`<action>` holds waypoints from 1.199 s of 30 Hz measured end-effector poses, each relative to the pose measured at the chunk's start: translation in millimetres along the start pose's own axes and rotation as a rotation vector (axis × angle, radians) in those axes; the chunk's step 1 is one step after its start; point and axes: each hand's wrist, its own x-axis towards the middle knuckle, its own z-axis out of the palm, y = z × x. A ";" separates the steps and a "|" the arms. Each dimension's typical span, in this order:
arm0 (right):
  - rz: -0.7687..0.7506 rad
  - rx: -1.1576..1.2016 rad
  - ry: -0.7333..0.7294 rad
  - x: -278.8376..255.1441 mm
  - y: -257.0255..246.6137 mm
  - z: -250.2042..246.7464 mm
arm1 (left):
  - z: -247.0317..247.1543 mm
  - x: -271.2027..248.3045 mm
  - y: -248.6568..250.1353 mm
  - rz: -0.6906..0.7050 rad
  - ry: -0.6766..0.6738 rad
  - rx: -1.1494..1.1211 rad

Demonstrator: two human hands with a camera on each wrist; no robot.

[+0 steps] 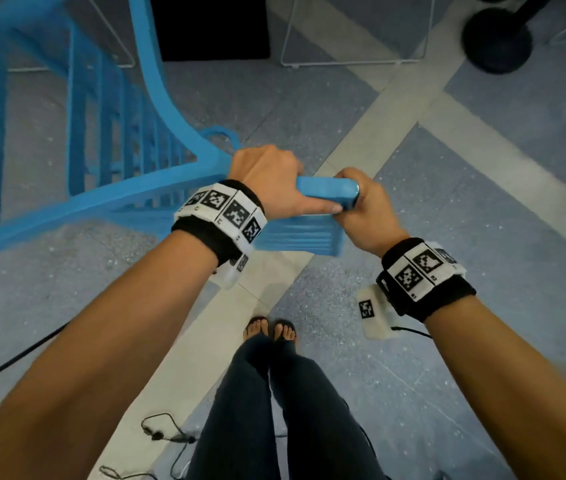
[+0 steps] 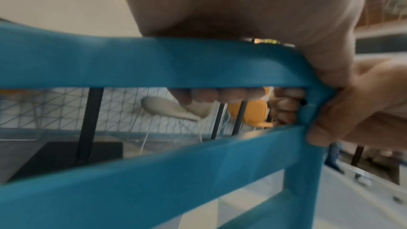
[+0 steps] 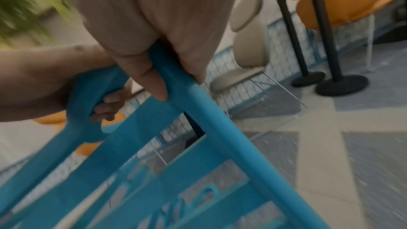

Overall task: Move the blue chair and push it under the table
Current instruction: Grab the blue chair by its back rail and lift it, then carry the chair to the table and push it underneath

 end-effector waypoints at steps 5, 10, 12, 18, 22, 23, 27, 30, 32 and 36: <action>-0.068 0.207 -0.019 1.2 -45.7 -26.2 | -75.6 -26.4 19.9 -0.074 0.213 -0.160; 0.343 -0.125 -0.051 -19.1 15.0 -6.4 | -90.7 -54.9 24.2 -0.128 0.367 -0.245; 0.351 -0.135 0.013 -23.9 23.7 -3.4 | -98.0 -67.5 21.4 -0.155 0.451 -0.258; 0.161 -0.161 0.145 -31.8 -43.5 3.6 | -143.4 -130.5 2.4 -0.142 0.684 -0.293; 0.057 -0.298 0.215 -33.1 -80.9 -20.2 | -153.4 -157.8 -8.3 -0.106 0.845 -0.453; 0.014 -0.343 0.223 -39.3 -92.2 -24.1 | -152.8 -174.3 -10.6 -0.099 0.887 -0.502; -0.109 -0.523 0.233 -69.8 -142.8 -32.0 | -137.3 -239.0 -19.3 -0.028 1.028 -0.769; -0.174 -0.649 0.219 -100.0 -176.9 -16.4 | -115.3 -288.8 -42.3 -0.024 1.076 -0.930; -0.240 -0.727 0.203 -121.1 -194.0 3.1 | -93.9 -320.2 -60.3 -0.085 1.121 -1.009; -0.364 -0.855 0.217 -144.3 -205.5 47.5 | -50.3 -353.9 -97.8 -0.354 1.205 -1.290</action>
